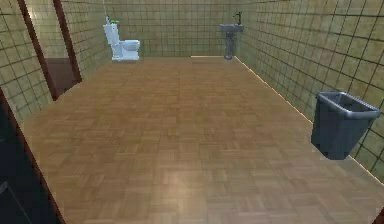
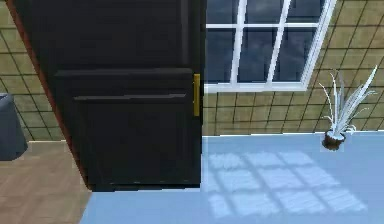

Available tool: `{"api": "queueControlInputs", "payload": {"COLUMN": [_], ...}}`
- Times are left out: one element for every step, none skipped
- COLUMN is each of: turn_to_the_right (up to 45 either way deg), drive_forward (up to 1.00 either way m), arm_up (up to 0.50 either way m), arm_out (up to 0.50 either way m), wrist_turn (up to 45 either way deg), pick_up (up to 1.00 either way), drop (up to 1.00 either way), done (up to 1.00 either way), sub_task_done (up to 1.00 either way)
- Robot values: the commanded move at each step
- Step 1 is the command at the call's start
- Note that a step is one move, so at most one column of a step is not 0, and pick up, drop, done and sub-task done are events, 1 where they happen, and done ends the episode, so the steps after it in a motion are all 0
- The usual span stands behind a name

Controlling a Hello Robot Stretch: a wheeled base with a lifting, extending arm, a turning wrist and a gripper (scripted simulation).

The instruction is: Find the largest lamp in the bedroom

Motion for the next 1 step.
{"api": "queueControlInputs", "payload": {"turn_to_the_right": [0.0], "drive_forward": [0.95], "arm_up": [0.0], "arm_out": [0.0], "wrist_turn": [0.0], "pick_up": [0.0], "drop": [0.0], "done": [0.0], "sub_task_done": [0.0]}}
